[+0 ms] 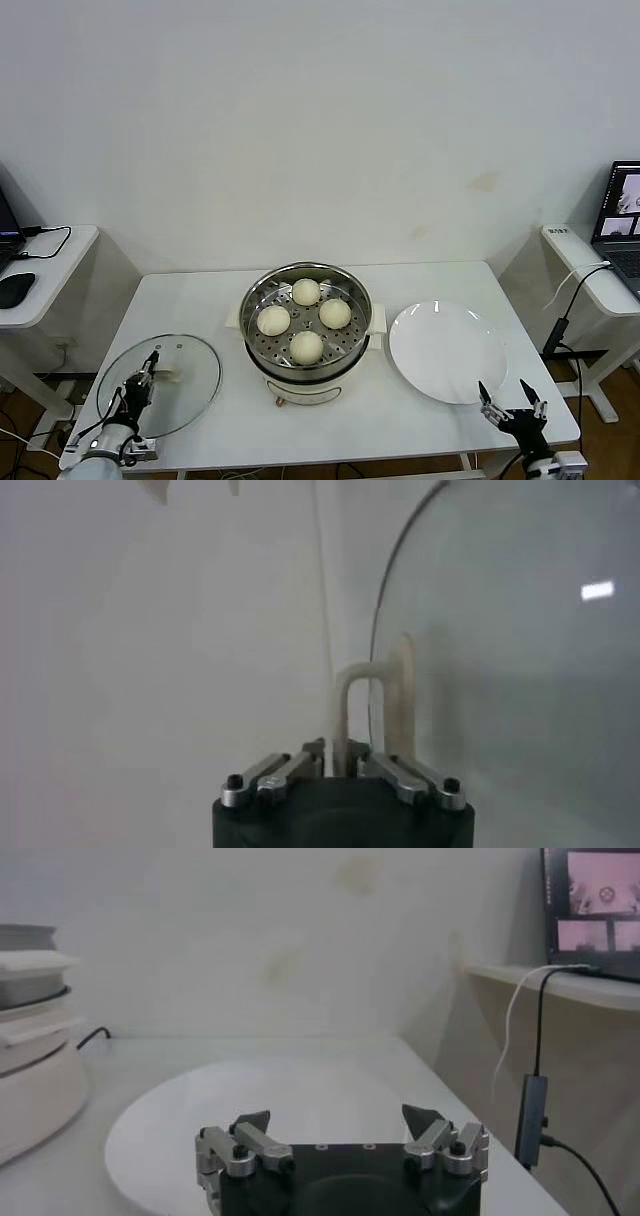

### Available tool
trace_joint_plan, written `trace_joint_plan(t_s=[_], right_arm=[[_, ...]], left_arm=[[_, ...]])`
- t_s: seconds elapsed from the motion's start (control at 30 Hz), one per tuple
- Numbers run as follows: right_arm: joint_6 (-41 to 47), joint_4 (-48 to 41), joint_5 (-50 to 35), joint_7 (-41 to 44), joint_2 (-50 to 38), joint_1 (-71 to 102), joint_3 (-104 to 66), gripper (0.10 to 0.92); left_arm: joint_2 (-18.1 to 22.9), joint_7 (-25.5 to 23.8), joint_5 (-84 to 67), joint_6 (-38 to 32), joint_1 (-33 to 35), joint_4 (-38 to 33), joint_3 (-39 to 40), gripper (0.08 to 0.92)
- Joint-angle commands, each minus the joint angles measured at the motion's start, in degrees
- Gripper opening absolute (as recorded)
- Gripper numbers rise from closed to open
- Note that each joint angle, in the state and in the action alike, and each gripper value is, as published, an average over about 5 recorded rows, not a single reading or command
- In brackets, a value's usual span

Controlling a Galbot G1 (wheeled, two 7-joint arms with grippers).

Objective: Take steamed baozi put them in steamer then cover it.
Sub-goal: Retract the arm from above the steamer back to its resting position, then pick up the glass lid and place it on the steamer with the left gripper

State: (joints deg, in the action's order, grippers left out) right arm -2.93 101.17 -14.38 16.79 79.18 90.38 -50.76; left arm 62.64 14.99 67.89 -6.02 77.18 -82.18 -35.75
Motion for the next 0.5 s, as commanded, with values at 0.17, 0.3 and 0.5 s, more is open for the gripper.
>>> trace_joint_plan(t_s=[0.17,0.3,0.5], right_arm=[[-0.2,1.1,1.0,0.1,0.0,0.2,1.0,0.823],[-0.3,1.9,1.7,0.2,-0.2,0.6,1.5,0.823],[-0.7,2.7,3.5,0.2,-1.0,1.2,2.8,0.823]], left_arm=[[-1.0,-2.9,-5.6,7.3,11.0,-21.4,-8.5,0.139],[-2.3,-6.5,-10.3,11.5,13.8,-28.4,-11.3,0.139],[-5.1,-11.3,-16.1,16.6,15.2,-38.8,-13.0,0.139]])
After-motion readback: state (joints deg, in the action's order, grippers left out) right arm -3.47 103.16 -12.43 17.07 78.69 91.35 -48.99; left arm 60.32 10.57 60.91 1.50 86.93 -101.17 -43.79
